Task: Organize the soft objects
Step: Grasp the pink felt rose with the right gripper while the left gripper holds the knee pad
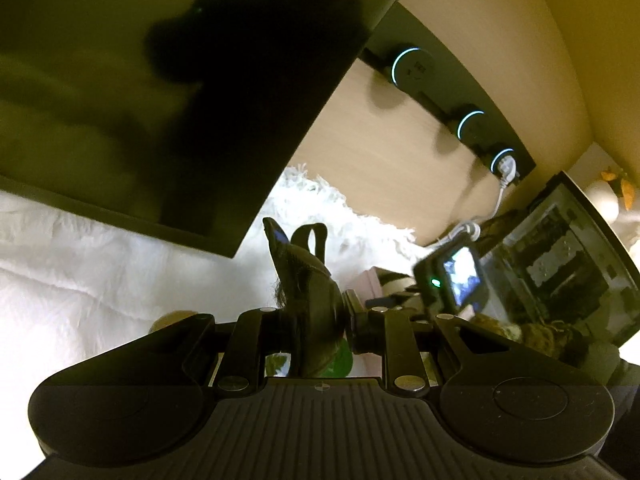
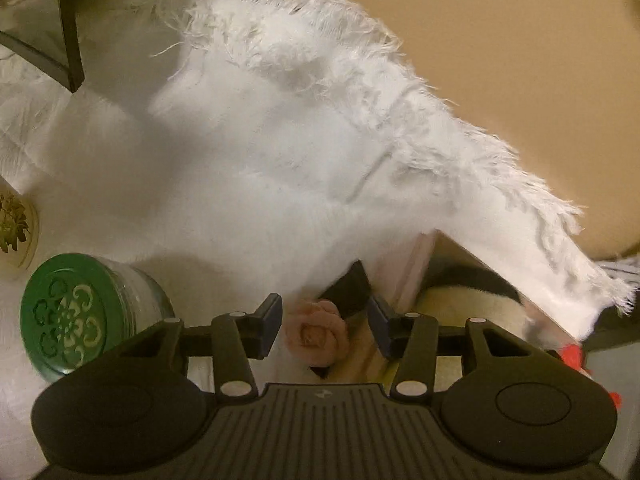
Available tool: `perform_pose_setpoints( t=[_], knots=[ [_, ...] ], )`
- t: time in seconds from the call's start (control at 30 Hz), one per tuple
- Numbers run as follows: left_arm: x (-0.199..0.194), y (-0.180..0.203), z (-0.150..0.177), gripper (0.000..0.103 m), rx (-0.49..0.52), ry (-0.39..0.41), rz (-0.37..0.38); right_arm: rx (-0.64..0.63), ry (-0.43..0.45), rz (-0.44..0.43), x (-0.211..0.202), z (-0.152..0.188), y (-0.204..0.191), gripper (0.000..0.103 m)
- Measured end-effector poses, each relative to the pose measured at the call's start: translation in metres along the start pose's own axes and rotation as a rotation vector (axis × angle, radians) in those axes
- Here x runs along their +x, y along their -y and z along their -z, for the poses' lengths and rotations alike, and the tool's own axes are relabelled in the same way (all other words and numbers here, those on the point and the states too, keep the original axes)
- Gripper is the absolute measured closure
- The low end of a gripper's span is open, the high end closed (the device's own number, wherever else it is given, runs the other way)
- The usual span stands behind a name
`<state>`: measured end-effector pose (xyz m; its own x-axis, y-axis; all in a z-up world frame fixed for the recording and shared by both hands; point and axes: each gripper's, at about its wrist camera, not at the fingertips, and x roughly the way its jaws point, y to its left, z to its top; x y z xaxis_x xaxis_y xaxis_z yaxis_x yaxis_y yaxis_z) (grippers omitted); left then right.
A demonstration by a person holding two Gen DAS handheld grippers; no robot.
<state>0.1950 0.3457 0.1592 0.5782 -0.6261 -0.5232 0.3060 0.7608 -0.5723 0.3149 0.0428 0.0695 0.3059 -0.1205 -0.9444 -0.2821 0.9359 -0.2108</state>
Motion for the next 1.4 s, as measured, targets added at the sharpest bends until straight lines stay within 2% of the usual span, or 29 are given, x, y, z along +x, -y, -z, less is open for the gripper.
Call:
perform_pose_setpoints(
  t=[0.07, 0.13, 0.2, 0.27, 0.37, 0.43, 0.47, 0.5, 0.53, 0.7, 0.77, 0.83, 0.87, 0.9, 0.97, 1.03, 1.23, 1.3, 1.33, 1.4],
  knots=[
    [-0.001, 0.001, 0.002, 0.079, 0.003, -0.004, 0.0, 0.005, -0.041, -0.016, 0.01, 0.0, -0.002, 0.055],
    [-0.001, 0.001, 0.003, 0.079, 0.006, -0.008, -0.005, -0.056, -0.037, 0.005, 0.015, 0.002, -0.011, 0.053],
    [0.0, 0.003, 0.003, 0.079, 0.008, -0.014, -0.013, -0.077, -0.042, 0.037, 0.017, 0.003, -0.017, 0.058],
    [0.0, 0.006, 0.005, 0.079, 0.012, -0.02, -0.017, -0.054, -0.051, 0.033, 0.016, 0.003, -0.016, 0.072],
    [-0.001, 0.012, 0.008, 0.079, 0.025, -0.024, -0.015, -0.021, -0.025, 0.028, 0.004, 0.008, -0.01, 0.073],
    [0.0, 0.015, 0.008, 0.079, 0.032, -0.026, -0.016, -0.008, -0.005, 0.016, -0.007, 0.011, -0.004, 0.086],
    [0.001, 0.015, 0.008, 0.079, 0.033, -0.028, -0.016, 0.001, 0.001, 0.006, -0.013, 0.011, 0.0, 0.087],
    [0.002, 0.015, 0.008, 0.079, 0.033, -0.028, -0.016, 0.013, 0.012, -0.001, -0.021, 0.014, 0.003, 0.099],
    [0.004, 0.016, 0.008, 0.079, 0.032, -0.028, -0.016, 0.023, 0.025, -0.012, -0.03, 0.016, 0.007, 0.103],
    [0.013, 0.021, 0.005, 0.079, 0.028, -0.028, 0.006, 0.088, 0.112, -0.058, -0.078, 0.029, 0.025, 0.103],
    [0.016, 0.024, 0.004, 0.079, 0.029, -0.028, 0.012, 0.107, 0.128, -0.076, -0.083, 0.032, 0.03, 0.102],
    [0.019, 0.027, 0.003, 0.079, 0.026, -0.026, 0.017, 0.039, 0.167, -0.028, -0.088, 0.037, 0.021, 0.1],
    [0.019, 0.029, 0.002, 0.079, 0.027, -0.025, 0.021, -0.024, 0.189, 0.011, -0.088, 0.04, 0.011, 0.09],
    [0.02, 0.03, 0.002, 0.079, 0.03, -0.025, 0.025, -0.088, 0.201, 0.031, -0.084, 0.042, -0.001, 0.067],
    [0.019, 0.032, 0.003, 0.079, 0.036, -0.024, 0.032, -0.182, 0.215, 0.035, -0.077, 0.044, -0.015, 0.033],
    [0.016, 0.032, 0.004, 0.079, 0.04, -0.021, 0.033, -0.249, 0.198, 0.027, -0.065, 0.04, -0.024, 0.032],
    [0.007, 0.026, 0.004, 0.079, 0.011, 0.016, 0.039, -0.389, 0.041, 0.067, -0.006, 0.02, -0.03, 0.033],
    [0.006, 0.024, 0.004, 0.079, 0.001, 0.023, 0.04, -0.47, 0.013, 0.062, 0.012, 0.022, -0.036, 0.036],
    [0.006, 0.023, 0.004, 0.079, -0.003, 0.024, 0.038, -0.487, 0.052, 0.065, 0.012, 0.024, -0.037, 0.036],
    [0.006, 0.02, 0.005, 0.079, -0.01, 0.023, 0.029, -0.474, 0.026, 0.039, 0.016, 0.02, -0.032, 0.049]
  ],
)
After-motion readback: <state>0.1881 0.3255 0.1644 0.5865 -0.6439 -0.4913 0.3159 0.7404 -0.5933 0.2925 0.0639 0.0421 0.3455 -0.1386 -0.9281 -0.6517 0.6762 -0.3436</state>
